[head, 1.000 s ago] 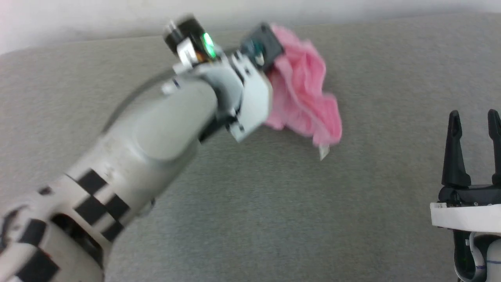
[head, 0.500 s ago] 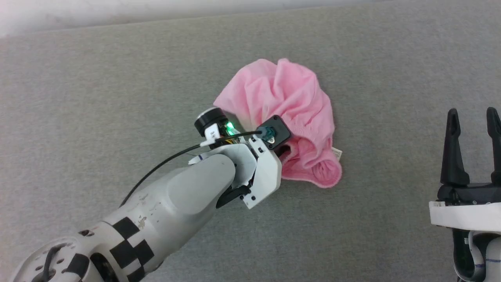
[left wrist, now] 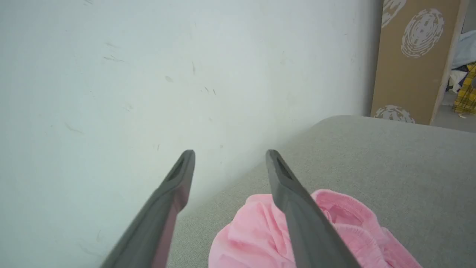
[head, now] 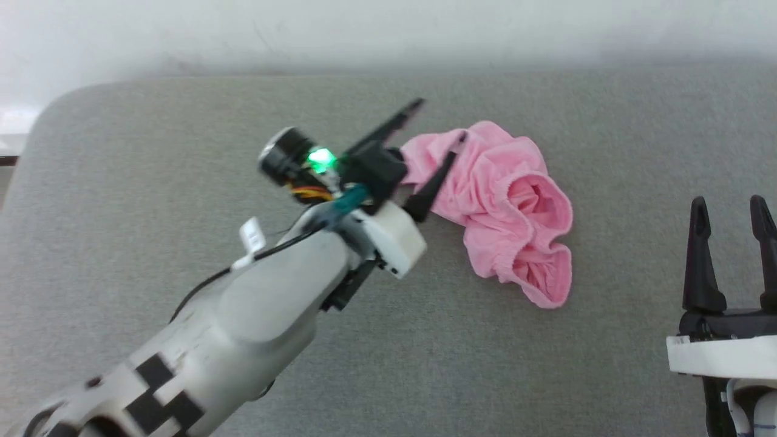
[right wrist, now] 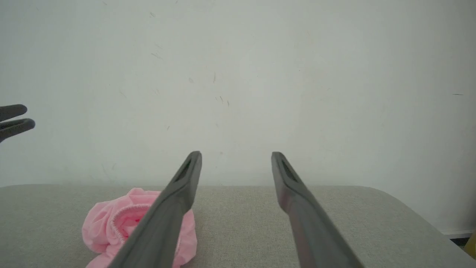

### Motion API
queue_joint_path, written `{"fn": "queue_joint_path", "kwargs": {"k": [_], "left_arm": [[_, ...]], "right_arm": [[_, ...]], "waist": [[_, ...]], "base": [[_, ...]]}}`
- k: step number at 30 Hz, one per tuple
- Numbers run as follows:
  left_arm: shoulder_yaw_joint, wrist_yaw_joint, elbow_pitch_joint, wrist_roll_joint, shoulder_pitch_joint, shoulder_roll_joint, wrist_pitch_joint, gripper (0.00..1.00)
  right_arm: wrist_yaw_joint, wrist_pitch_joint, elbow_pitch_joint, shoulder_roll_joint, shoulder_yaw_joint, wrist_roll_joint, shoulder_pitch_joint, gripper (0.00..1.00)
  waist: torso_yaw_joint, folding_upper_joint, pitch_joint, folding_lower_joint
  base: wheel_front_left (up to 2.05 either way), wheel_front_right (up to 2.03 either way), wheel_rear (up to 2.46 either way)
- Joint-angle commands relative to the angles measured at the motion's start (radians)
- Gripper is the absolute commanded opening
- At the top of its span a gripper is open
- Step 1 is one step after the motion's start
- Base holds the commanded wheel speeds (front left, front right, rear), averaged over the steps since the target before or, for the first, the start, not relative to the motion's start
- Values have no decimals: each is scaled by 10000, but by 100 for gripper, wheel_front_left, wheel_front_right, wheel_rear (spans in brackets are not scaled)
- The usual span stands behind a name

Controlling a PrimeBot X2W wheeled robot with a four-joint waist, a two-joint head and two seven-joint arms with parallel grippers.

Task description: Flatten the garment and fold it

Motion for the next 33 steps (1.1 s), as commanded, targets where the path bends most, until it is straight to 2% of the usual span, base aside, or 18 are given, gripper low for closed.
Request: {"fn": "queue_joint_path", "kwargs": {"k": [1, 3, 8, 11, 13, 18, 25, 33], "left_arm": [[316, 329, -360, 150, 394, 165, -49, 100], [1067, 1064, -1209, 598, 947, 466, -56, 100], [3129, 2362, -2715, 1448, 2826, 711, -60, 100], [4226, 2918, -3170, 2052, 4006, 673, -60, 100], [4904, 3139, -3444, 2445, 4770, 564, -61, 100], [6186, 2963, -3824, 3245, 6433, 190, -61, 100], [7373, 2150, -4083, 4120, 8029, -424, -62, 100], [8302, 1309, -4119, 4688, 8642, -1087, -62, 100]], "right_arm": [[-9, -46, 15, 22, -38, -57, 140, 100], [-9, -46, -15, 22, -84, -52, 208, 100], [-9, -46, 22, 22, -147, -60, 320, 100], [-9, -46, 87, 22, -252, -26, 368, 100], [-9, -46, 128, 22, -276, -11, 412, 100], [-9, -46, 253, 22, -314, 19, 572, 100], [-9, -46, 515, 22, -361, 152, 853, 100], [-9, -46, 613, 22, -364, 233, 893, 100]], "waist": [[307, 0, -316, 1], [375, 0, -351, 1], [429, 0, -451, 1], [406, 0, -546, 1], [382, 0, -607, 1], [359, 0, -782, 1], [421, 0, -968, 1], [519, 0, -972, 1]], "base": [[0, 0, 0], [0, 0, 0], [0, 0, 0], [0, 0, 0], [0, 0, 0], [0, 0, 0], [0, 0, 0], [0, 0, 0]]}}
